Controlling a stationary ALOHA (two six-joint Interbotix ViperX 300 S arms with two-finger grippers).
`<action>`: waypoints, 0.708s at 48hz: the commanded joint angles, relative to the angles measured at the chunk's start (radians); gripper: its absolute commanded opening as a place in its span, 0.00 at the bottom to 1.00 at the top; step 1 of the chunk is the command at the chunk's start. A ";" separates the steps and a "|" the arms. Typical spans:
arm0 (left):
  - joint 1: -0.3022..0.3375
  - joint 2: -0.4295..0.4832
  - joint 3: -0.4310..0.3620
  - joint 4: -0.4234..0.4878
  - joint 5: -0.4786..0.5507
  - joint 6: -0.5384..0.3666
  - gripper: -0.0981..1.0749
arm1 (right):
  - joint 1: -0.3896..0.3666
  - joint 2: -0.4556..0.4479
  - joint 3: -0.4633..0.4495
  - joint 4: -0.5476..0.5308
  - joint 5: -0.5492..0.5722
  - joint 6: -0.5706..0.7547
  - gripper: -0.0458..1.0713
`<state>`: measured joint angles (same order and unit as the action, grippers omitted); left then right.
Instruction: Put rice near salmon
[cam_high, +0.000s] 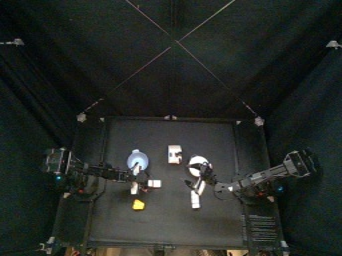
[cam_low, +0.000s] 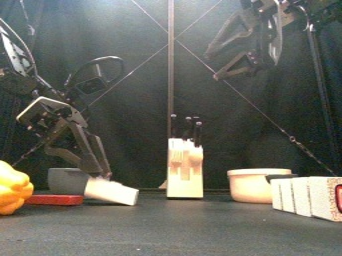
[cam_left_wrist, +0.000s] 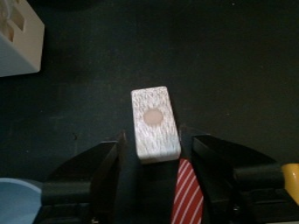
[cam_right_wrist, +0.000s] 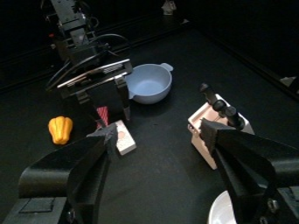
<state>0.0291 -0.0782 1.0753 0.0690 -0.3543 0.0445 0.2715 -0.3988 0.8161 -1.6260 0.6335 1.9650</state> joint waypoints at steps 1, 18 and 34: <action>-0.002 -0.014 -0.021 -0.003 -0.003 -0.002 0.87 | -0.003 -0.009 -0.014 -0.002 0.003 0.002 0.97; -0.008 -0.054 -0.018 -0.009 -0.002 0.000 0.89 | -0.003 -0.008 -0.014 -0.002 0.003 0.002 0.97; -0.012 -0.072 -0.015 -0.008 0.083 0.003 0.88 | -0.003 -0.006 -0.011 -0.002 0.003 0.002 0.97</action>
<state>0.0184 -0.1289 1.0723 0.0598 -0.2976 0.0460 0.2715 -0.3958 0.8176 -1.6245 0.6335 1.9650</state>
